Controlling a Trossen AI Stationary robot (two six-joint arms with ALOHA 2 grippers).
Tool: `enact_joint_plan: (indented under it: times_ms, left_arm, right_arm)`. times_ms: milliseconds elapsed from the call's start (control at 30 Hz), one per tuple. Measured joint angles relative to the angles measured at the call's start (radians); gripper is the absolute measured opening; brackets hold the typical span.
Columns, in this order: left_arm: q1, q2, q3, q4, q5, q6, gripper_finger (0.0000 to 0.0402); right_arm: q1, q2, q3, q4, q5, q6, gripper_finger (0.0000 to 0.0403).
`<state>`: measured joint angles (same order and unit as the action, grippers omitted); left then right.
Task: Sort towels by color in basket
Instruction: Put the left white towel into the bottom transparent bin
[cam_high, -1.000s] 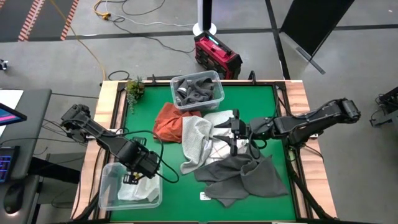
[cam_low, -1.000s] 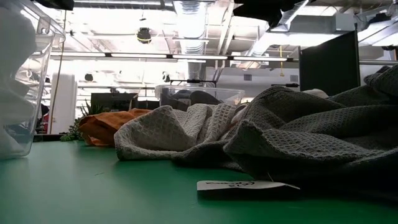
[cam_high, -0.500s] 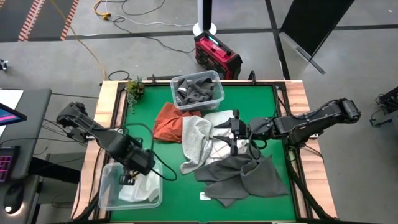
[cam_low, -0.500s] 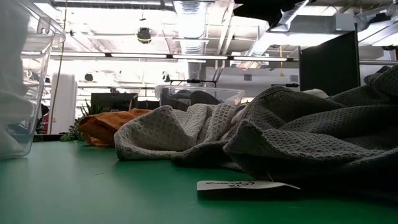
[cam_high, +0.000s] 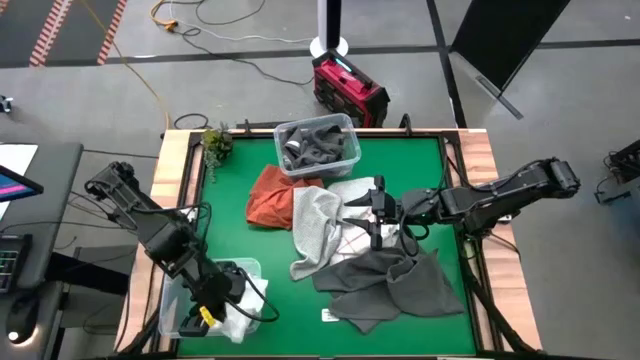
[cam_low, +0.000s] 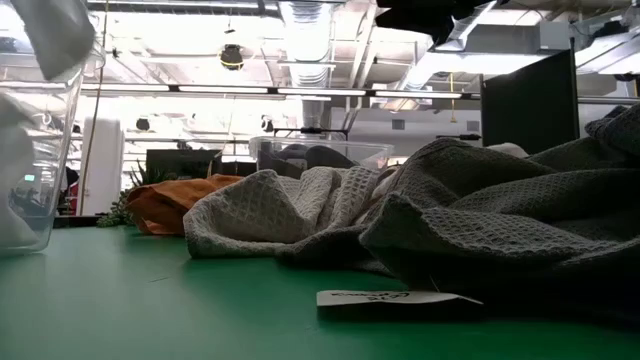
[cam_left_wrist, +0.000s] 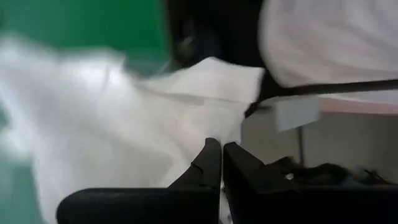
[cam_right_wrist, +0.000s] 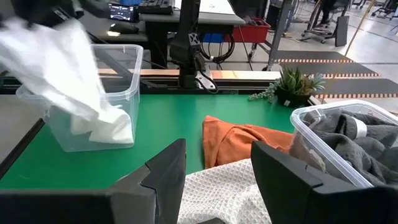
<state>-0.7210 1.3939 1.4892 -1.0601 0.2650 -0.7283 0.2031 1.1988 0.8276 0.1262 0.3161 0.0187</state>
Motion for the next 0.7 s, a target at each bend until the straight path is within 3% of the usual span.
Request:
enact_joint_plan:
  times_ms: [167, 267, 467, 700]
  left_arm:
    - [-0.043, 0.025, -0.004, -0.29, -0.028, -0.154, 0.0004]
    - [-0.062, 0.027, -0.005, -0.412, 0.029, -0.276, 0.0004]
    - [-0.116, 0.011, -0.004, -0.348, 0.06, -0.317, 0.0004]
    - [-0.091, 0.015, -0.004, -0.38, -0.25, -0.208, 0.0004]
  right_arm:
    - [0.0, 0.0, 0.0, 0.001, 0.0, 0.0, 0.0214]
    - [0.0, 0.0, 0.0, 0.001, 0.0, 0.0, 0.0214]
    - [-0.003, 0.0, 0.0, 0.001, 0.0, 0.0, 0.0214]
    - [-0.008, 0.0, 0.0, 0.002, 0.0, 0.0, 0.0214]
